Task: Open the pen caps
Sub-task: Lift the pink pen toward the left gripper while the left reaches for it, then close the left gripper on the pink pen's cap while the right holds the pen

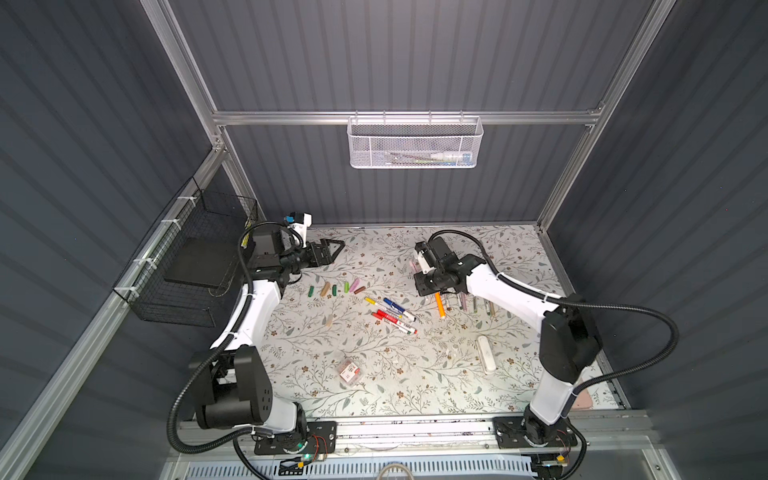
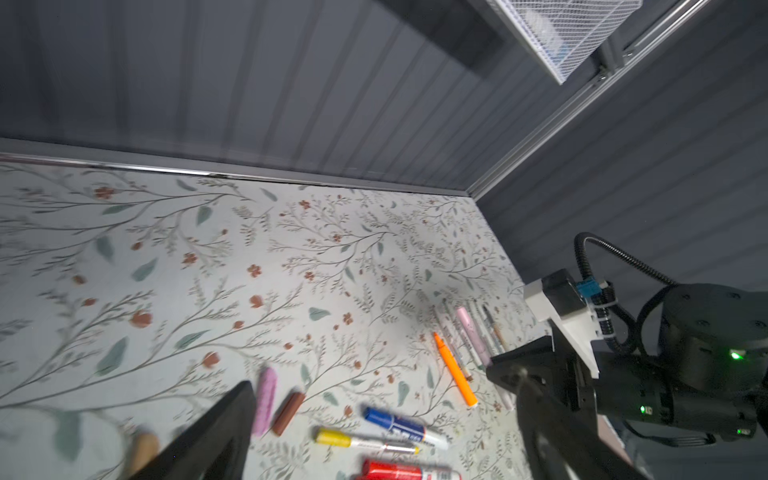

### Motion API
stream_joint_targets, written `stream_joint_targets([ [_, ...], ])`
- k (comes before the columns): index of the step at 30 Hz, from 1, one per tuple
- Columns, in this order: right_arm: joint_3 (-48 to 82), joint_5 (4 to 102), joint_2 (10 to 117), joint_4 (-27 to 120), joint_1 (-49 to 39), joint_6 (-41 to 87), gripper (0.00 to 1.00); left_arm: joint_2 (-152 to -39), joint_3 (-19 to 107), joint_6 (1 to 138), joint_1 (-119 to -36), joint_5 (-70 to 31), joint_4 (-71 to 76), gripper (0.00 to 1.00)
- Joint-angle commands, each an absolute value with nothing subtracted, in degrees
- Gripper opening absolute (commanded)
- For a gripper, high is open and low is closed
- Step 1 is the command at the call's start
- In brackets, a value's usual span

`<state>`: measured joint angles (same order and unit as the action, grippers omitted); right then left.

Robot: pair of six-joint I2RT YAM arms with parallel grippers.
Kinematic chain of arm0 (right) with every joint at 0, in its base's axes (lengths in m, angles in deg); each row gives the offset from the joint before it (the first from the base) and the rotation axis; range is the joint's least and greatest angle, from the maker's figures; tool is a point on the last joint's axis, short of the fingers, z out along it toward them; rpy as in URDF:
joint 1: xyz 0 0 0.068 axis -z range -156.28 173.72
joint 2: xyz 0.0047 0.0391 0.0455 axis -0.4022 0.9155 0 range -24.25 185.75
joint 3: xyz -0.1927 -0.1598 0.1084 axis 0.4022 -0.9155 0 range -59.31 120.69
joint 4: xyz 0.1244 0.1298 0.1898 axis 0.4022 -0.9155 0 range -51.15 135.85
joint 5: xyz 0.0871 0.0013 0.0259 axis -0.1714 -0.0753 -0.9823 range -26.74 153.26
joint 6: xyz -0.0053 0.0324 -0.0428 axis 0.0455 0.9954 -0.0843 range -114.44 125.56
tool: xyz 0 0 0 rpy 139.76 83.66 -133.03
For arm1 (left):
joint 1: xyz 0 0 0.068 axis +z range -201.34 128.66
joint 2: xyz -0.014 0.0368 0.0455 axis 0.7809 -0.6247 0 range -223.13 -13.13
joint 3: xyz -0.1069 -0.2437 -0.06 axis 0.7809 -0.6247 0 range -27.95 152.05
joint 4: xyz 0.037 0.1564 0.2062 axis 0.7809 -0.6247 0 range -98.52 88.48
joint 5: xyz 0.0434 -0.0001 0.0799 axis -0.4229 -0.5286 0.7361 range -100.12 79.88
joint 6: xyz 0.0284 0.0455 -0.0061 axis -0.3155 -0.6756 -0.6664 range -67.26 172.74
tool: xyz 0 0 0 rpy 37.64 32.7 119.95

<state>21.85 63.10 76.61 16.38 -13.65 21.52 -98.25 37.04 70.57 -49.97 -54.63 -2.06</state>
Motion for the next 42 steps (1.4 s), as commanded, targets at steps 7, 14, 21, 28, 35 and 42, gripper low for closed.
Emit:
stream_joint_targets([
  [7, 14.00, 55.01, 70.57, 32.71, -17.85, 31.78, 0.01, -102.89, 28.22, 84.76, -55.82, -65.68, 22.69, 0.96],
  [14, 12.56, 56.59, 71.56, 39.85, -21.51, 34.94, 0.01, -101.86, 25.68, 80.42, -59.22, -62.86, 17.80, 0.87],
  [21, 14.70, 56.09, 73.48, 41.05, -23.04, 35.15, 0.01, -104.83, 27.70, 83.53, -63.61, -63.09, 19.82, 0.79],
  [28, 15.96, 56.49, 74.51, 40.17, -23.83, 34.97, 0.01, -105.21, 28.69, 83.96, -64.52, -63.32, 19.54, 0.58],
  [35, 17.12, 56.84, 75.06, 38.95, -24.36, 34.09, 0.01, -105.24, 29.05, 83.96, -64.70, -62.97, 19.40, 0.47],
  [42, 17.75, 58.39, 75.08, 38.28, -24.62, 33.10, 0.00, -105.22, 28.66, 83.45, -65.16, -62.74, 18.63, 0.39],
])
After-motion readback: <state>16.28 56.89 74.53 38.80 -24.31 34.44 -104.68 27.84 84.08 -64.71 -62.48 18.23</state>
